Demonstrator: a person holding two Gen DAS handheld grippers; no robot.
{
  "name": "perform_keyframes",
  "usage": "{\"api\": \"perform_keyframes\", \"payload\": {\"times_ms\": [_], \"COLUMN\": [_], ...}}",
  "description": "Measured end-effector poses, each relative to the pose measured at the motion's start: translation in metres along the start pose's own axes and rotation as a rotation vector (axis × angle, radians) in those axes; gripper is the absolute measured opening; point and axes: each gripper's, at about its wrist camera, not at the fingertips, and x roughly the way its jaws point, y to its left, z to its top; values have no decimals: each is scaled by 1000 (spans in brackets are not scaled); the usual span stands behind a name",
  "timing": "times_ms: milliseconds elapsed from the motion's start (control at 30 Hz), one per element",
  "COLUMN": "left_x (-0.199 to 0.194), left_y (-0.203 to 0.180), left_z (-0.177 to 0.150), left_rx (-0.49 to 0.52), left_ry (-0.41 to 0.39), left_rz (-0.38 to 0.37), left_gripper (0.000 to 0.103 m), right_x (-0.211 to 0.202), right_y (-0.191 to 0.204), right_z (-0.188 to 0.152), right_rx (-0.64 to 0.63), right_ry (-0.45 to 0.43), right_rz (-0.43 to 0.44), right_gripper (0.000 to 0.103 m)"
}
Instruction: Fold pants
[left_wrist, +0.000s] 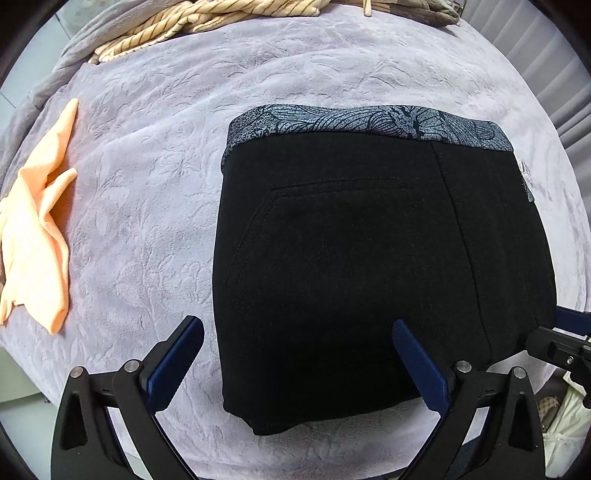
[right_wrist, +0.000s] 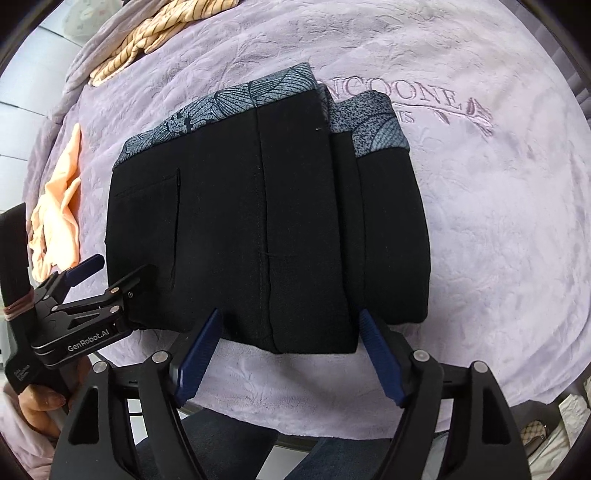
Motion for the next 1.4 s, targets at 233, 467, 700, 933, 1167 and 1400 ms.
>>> {"api": "perform_keyframes", "payload": {"times_ms": [233, 467, 700, 933, 1167, 1400], "left_x": [-18, -41, -67, -106, -132, -144], "left_y": [-14, -46, -64, -50, -30, -39], "left_z": [-16, -44, -72, -84, -71, -57], "left_rx": [-13, -4, -26, -99, -136, -118], "left_ry": [-18, -43, -78, -127, -161, -185], "left_rz": [50, 50, 51, 107, 94, 81], "left_gripper": [102, 102, 102, 102, 102, 102], "right_x": [-18, -43, -62, -76, -86, -100], "right_y": [-23, -45, -56, -41, -33, -24], "right_z": [-18, -46, -68, -77, -83, -78], "right_rx": [9, 27, 10, -57, -68, -61], "right_ry": [-13, -47, -77, -133, -170, -244], "right_rz": [17, -39, -90, -121, -100, -129], "right_gripper": [80, 80, 81, 81, 81, 82]}}
